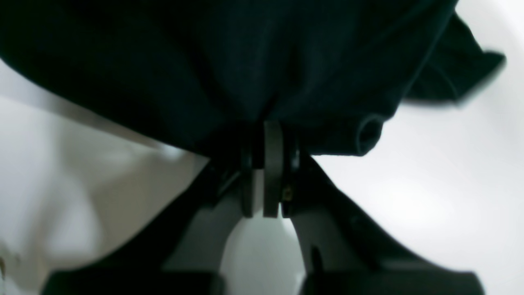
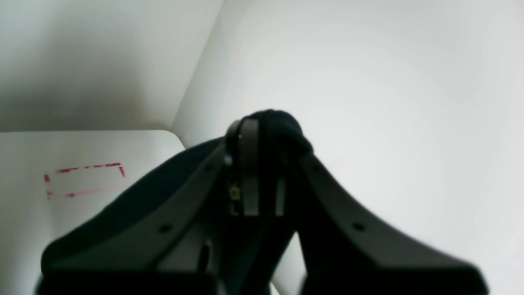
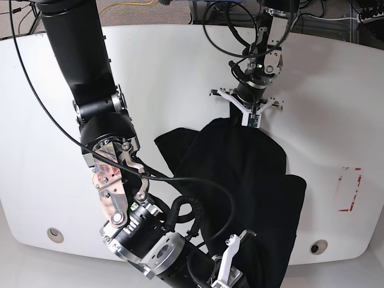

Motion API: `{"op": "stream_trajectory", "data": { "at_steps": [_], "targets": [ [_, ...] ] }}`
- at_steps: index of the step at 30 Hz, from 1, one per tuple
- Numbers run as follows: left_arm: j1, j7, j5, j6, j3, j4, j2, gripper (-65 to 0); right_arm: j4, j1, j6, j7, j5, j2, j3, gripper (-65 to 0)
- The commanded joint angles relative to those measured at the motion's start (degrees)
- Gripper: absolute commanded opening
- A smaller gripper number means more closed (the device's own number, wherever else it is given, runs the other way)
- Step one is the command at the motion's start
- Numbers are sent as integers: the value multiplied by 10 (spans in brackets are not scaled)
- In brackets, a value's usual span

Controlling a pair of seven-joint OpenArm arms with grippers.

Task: Layout the t-shirt on the table in an organized manner, then fold the t-shirt properly
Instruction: 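Grasp the shirt edge with the left gripper near the right gripper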

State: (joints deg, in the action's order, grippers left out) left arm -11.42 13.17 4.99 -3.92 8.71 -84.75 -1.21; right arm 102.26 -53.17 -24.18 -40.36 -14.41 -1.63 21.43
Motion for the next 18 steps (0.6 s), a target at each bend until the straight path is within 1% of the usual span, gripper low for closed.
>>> {"op": "stream_trajectory", "data": {
  "at_steps": [1,4,8,15,18],
  "targets": [
    [-9,15,1,-4,-10,-50,15,-650,10,-16,8,22,2,2,-6,-650],
    [-26,28,1,-20,-26,-83,26,-650,10,-11,8,22,3,2,-7,-650],
    [-45,38,1,-44,-66,-118,26,-650,10,-9,8,22,3,2,-7,-650],
    [-55,74,1,-117,-136,-167,26,-650,11,3,8,22,3,2,-35,-650],
    [-55,95,1,-136,-165,-193,23,-650,11,3,8,22,3,1,-44,-650]
  ]
}}
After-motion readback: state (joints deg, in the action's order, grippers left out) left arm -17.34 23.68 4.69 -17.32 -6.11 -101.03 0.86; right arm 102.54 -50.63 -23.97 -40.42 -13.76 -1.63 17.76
